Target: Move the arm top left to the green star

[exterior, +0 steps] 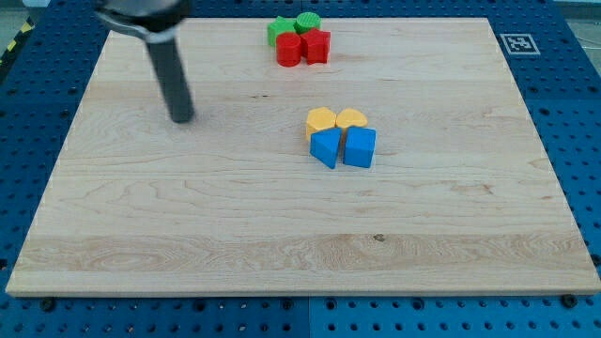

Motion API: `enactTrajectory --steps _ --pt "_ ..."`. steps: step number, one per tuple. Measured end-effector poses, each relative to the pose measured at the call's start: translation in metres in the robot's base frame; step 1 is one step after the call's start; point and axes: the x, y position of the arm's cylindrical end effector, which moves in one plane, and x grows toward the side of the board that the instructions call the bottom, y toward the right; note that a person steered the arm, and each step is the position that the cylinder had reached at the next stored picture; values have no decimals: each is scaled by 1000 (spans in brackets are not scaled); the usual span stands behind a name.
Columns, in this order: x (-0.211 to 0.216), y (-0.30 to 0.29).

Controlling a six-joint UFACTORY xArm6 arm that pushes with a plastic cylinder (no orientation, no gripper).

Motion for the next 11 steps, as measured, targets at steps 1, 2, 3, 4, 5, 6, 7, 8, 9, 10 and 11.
enactTrajectory --steps 1,2,3,4,5,6,7,8,9,10,11 --pt "-61 -52" --pt "-141 -66" --pt "-191 -63" --pt "-191 -49" --pt "-190 -19" --pt "-191 14" --pt "-191 38" --pt "-191 69" --pt "-190 136" --pt "-184 220" --pt "-162 294"
